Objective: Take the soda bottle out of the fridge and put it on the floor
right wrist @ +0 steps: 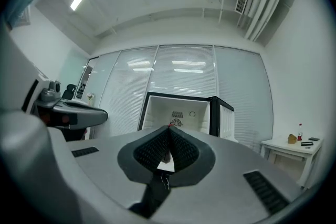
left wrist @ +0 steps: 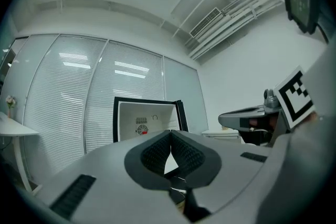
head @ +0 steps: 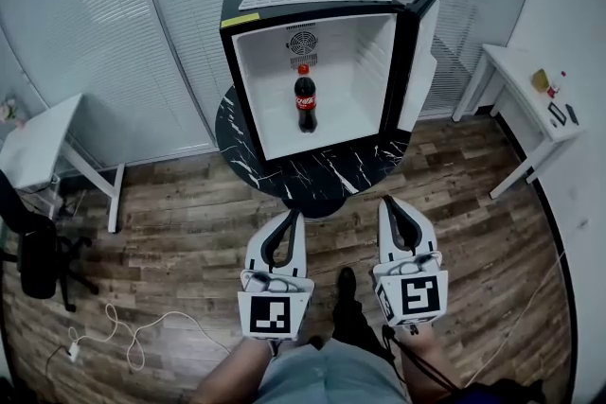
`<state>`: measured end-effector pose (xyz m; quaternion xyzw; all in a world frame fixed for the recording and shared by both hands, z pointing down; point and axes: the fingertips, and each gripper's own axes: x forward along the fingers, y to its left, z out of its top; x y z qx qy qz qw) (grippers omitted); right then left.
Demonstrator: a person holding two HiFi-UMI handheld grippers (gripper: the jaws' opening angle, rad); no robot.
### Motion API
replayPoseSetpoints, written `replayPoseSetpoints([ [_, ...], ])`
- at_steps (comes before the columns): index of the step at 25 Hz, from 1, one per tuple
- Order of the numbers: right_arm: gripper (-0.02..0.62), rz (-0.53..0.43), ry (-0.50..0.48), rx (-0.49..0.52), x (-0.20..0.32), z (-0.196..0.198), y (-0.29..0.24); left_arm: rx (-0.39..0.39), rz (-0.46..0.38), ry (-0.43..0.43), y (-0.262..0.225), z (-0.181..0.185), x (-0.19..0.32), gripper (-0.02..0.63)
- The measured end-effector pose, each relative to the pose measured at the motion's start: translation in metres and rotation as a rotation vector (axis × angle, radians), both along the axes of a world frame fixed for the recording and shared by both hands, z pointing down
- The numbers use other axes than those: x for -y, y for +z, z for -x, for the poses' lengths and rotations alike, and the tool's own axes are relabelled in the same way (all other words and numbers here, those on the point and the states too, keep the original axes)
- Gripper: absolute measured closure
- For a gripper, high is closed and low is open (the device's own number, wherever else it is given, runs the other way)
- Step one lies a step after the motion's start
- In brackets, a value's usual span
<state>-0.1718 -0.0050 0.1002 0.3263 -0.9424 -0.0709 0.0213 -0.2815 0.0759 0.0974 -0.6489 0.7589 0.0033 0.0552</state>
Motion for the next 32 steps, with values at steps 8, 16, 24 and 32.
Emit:
replayPoseSetpoints([
  [8, 0.581, 0.058, -0.072, 0.028, 0.102, 0.033, 0.012, 0.017, 0.040, -0.059, 0.009, 0.021, 0.097, 0.589],
  [16, 0.581, 0.075, -0.190, 0.064, 0.198, 0.085, 0.004, 0.062, 0.074, -0.141, 0.003, 0.052, 0.188, 0.589],
  [24, 0.581, 0.044, -0.311, 0.062, 0.243, 0.136, -0.007, 0.112, 0.049, -0.225, -0.015, 0.085, 0.234, 0.589],
  [32, 0.581, 0.008, -0.398, 0.041, 0.247, 0.186, -0.014, 0.077, 0.006, -0.304, -0.027, 0.125, 0.239, 0.589],
])
